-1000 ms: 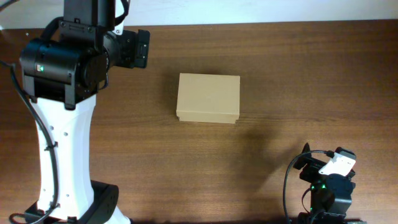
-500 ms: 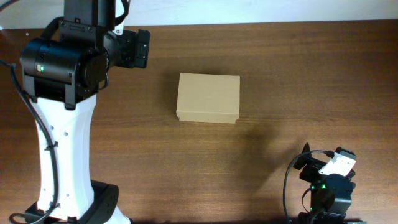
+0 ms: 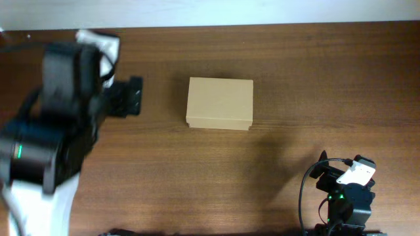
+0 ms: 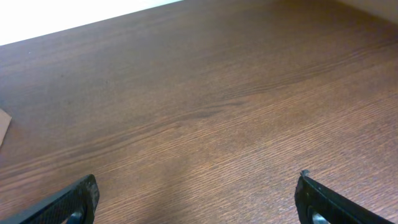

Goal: Pack container

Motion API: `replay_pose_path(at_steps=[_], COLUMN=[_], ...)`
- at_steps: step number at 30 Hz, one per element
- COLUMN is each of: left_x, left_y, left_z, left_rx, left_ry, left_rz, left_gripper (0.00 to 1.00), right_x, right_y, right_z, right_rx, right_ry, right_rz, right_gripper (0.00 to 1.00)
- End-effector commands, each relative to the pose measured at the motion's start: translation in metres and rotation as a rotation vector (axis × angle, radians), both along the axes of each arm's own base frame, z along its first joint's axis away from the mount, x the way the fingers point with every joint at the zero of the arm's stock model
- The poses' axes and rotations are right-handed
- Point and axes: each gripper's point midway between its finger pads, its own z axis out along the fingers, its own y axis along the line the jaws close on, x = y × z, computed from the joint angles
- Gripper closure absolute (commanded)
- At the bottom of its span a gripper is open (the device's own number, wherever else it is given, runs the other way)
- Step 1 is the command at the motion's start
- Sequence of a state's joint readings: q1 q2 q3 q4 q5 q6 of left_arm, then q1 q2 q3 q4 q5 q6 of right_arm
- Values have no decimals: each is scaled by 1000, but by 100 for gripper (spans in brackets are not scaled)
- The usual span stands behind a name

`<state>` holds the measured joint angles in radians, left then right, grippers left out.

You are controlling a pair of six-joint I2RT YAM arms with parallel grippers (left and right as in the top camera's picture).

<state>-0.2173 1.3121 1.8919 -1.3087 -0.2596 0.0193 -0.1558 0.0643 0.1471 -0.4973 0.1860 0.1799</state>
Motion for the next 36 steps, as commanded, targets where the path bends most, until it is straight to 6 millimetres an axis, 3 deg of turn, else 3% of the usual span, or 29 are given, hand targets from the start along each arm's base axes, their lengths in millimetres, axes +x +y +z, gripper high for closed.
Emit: replay_pose_path(at_steps=[1, 6, 9, 16, 21, 31, 36], left_x=[-21, -28, -40, -67, -80, -89, -87], left_y=[29, 46, 53, 64, 71, 81, 81], left_z=[-27, -58, -95, -181, -225, -277, -274], left_rx=[9, -25, -36, -29, -23, -11, -14], left_ry=[-53, -274, -365, -373, -363, -331, -362], left_rz=[86, 145, 167, 206, 236, 281, 281], left_gripper=[1, 1, 1, 1, 1, 1, 1], right_x=[-1, -1, -1, -1, -1, -1, -1], right_y=[-2, -2, -2, -2, -2, -2, -2], right_z=[-2, -2, -2, -2, -2, -2, -2], right_rx=[-4, -4, -4, -4, -4, -4, -4], right_ry=[0, 1, 1, 1, 1, 1, 1], right_rz=[-8, -8, -8, -8, -8, -8, -8], right_gripper=[1, 1, 1, 1, 1, 1, 1])
